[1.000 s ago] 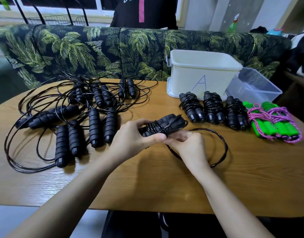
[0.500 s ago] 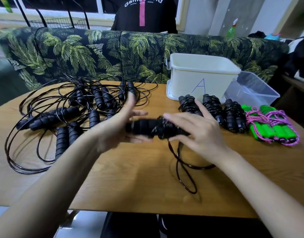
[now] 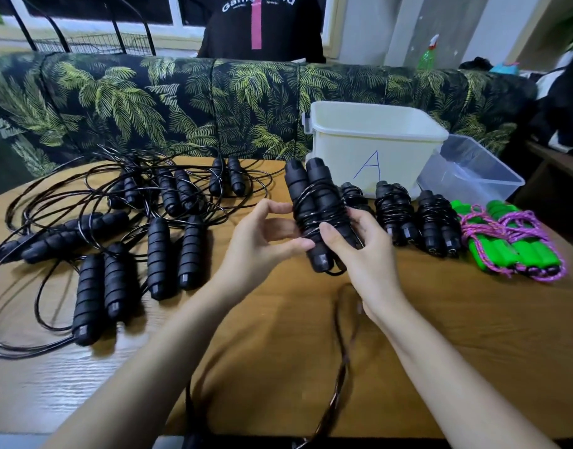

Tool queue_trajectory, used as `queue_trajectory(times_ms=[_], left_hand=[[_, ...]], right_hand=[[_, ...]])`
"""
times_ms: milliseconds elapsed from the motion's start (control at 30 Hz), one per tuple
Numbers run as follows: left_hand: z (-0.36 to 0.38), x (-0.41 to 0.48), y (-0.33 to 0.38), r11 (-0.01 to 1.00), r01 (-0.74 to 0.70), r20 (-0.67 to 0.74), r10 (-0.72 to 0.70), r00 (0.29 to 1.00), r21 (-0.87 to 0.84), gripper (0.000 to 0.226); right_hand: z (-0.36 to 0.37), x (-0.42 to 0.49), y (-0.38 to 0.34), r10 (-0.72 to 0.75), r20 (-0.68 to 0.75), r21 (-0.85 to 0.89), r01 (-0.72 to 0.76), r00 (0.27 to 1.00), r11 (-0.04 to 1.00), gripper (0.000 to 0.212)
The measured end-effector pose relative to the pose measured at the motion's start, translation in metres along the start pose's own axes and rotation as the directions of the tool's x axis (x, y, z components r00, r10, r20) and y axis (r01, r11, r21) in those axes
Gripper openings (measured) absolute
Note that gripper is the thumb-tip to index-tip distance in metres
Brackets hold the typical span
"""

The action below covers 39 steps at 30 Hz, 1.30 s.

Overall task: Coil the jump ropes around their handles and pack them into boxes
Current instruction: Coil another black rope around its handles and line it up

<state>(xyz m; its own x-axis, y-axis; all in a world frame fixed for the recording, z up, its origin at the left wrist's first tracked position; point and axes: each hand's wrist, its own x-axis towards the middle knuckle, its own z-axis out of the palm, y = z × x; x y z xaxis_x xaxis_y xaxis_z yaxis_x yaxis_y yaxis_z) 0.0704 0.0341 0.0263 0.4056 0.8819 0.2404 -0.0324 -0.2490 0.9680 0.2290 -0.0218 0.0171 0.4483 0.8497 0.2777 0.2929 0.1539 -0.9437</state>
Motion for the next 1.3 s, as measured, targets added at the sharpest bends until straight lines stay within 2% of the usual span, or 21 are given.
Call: queue_trajectory(times_ms=[67, 133, 200, 267, 400, 467, 533, 633, 733, 833, 900, 967, 1033, 1100, 1167, 1233, 1300], left_hand=[[-0.004, 0.009, -0.005, 0.998, 0.031, 0.034, -0.029, 0.999, -0.045, 0.057], [-0.005, 0.016, -0.007, 0.997, 0.038, 0.062, -0.034, 0.997, -0.067, 0.053], [-0.003, 0.024, -0.009, 0.995, 0.031, 0.062, -0.026, 0.998, -0.095, 0.048], [-0.002, 0.032, -0.013, 0.994, 0.020, 0.035, -0.016, 0.999, -0.108, 0.043], [0.001, 0.042, -0.025, 0.997, 0.000, 0.023, 0.002, 1.000, -0.075, 0.039], [0.002, 0.044, -0.030, 0.998, -0.001, 0.015, 0.002, 1.000, -0.062, 0.040], [0.000, 0.046, -0.035, 0.998, -0.020, -0.002, 0.020, 1.000, -0.054, 0.043], [-0.005, 0.044, -0.037, 0.997, -0.080, -0.013, 0.080, 0.997, 0.009, 0.044], [-0.004, 0.039, -0.037, 0.988, -0.129, -0.020, 0.131, 0.991, 0.085, 0.046], [-0.001, 0.036, -0.038, 0.982, -0.147, -0.008, 0.149, 0.989, 0.120, 0.047], [-0.003, 0.036, -0.041, 0.979, -0.175, 0.037, 0.173, 0.984, 0.100, 0.046], [-0.006, 0.037, -0.043, 0.977, -0.202, 0.090, 0.195, 0.977, 0.071, 0.045], [-0.007, 0.037, -0.044, 0.976, -0.212, 0.117, 0.205, 0.972, 0.046, 0.043], [-0.006, 0.037, -0.045, 0.979, -0.203, 0.096, 0.200, 0.975, 0.017, 0.046], [-0.006, 0.039, -0.046, 0.986, -0.164, 0.043, 0.166, 0.985, -0.032, 0.058], [-0.008, 0.041, -0.048, 0.989, -0.106, 0.036, 0.111, 0.993, -0.105, 0.078], [-0.011, 0.043, -0.049, 0.982, -0.033, 0.093, 0.051, 0.994, -0.184, 0.095]], right_hand=[[-0.001, 0.003, 0.005, 0.034, 0.054, 0.053, -0.037, 0.998, 0.998, 0.028], [0.000, 0.007, 0.010, 0.021, 0.084, 0.043, -0.024, 0.996, 0.999, 0.036], [0.001, 0.014, 0.014, -0.009, 0.086, -0.037, 0.012, 0.996, 0.999, 0.048], [0.003, 0.021, 0.016, -0.035, 0.073, -0.200, 0.049, 0.997, 0.979, 0.060], [0.005, 0.027, 0.016, -0.233, 0.115, -0.471, 0.259, 0.966, 0.843, 0.076], [0.006, 0.027, 0.017, -0.266, 0.192, -0.597, 0.328, 0.945, 0.732, 0.071], [0.007, 0.026, 0.019, -0.216, 0.259, -0.658, 0.336, 0.941, 0.674, 0.069], [0.009, 0.022, 0.018, -0.141, 0.305, -0.692, 0.321, 0.942, 0.647, 0.094], [0.013, 0.020, 0.021, -0.185, 0.262, -0.777, 0.321, 0.947, 0.541, 0.114], [0.014, 0.017, 0.025, -0.267, 0.215, -0.813, 0.324, 0.939, 0.483, 0.110], [0.014, 0.014, 0.026, -0.285, 0.206, -0.798, 0.330, 0.936, 0.504, 0.102], [0.013, 0.012, 0.027, -0.278, 0.197, -0.755, 0.326, 0.940, 0.568, 0.095], [0.012, 0.010, 0.028, -0.252, 0.203, -0.659, 0.322, 0.946, 0.680, 0.092], [0.013, 0.007, 0.028, -0.210, 0.227, -0.492, 0.298, 0.951, 0.818, 0.089], [0.015, 0.005, 0.028, -0.188, 0.247, -0.308, 0.261, 0.951, 0.915, 0.086], [0.017, 0.004, 0.029, -0.206, 0.258, -0.215, 0.264, 0.944, 0.940, 0.084], [0.017, 0.004, 0.028, -0.244, 0.263, -0.187, 0.297, 0.934, 0.936, 0.083]])
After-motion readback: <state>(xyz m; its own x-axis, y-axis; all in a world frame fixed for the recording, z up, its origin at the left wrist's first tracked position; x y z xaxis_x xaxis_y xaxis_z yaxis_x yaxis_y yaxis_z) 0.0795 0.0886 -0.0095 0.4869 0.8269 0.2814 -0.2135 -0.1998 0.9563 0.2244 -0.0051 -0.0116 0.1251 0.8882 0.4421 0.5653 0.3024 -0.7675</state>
